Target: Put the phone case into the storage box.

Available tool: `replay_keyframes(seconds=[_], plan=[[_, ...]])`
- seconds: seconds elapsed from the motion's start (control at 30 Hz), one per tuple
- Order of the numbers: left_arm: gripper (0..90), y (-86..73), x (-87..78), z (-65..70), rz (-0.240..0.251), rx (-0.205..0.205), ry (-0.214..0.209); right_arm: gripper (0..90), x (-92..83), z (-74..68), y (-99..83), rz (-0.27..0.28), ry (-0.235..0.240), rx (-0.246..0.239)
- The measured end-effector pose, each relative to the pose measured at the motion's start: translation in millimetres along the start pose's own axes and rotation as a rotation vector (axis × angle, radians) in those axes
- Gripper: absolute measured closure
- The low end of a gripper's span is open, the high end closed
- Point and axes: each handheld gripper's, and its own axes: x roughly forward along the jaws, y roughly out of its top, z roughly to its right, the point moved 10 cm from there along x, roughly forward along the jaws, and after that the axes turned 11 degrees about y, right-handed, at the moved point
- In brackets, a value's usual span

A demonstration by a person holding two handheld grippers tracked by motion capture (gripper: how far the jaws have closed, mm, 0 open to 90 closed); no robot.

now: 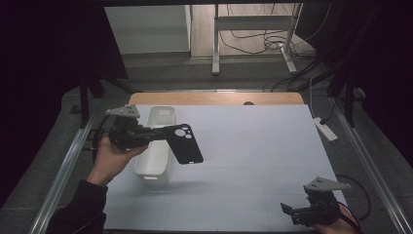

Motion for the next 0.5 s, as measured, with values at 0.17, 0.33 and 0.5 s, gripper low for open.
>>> replay_keyframes(seconds=[0.17, 0.33, 0.5], plan=[[83.3, 0.7, -12.0, -10.4, 0.005, -0.007, 0.023, 0.0, 0.1, 0.0, -0.1, 0.000, 0.001, 0.002], [83.3, -0.7, -21.2, -20.5, 0.003, -0.013, 0.044, 0.0, 0.2, 0.1, -0.1, -0.002, 0.000, 0.002], [83.3, -2.7, -27.1, -31.1, 0.000, -0.021, 0.068, 0.0, 0.3, 0.0, -0.1, -0.002, -0.001, 0.002]])
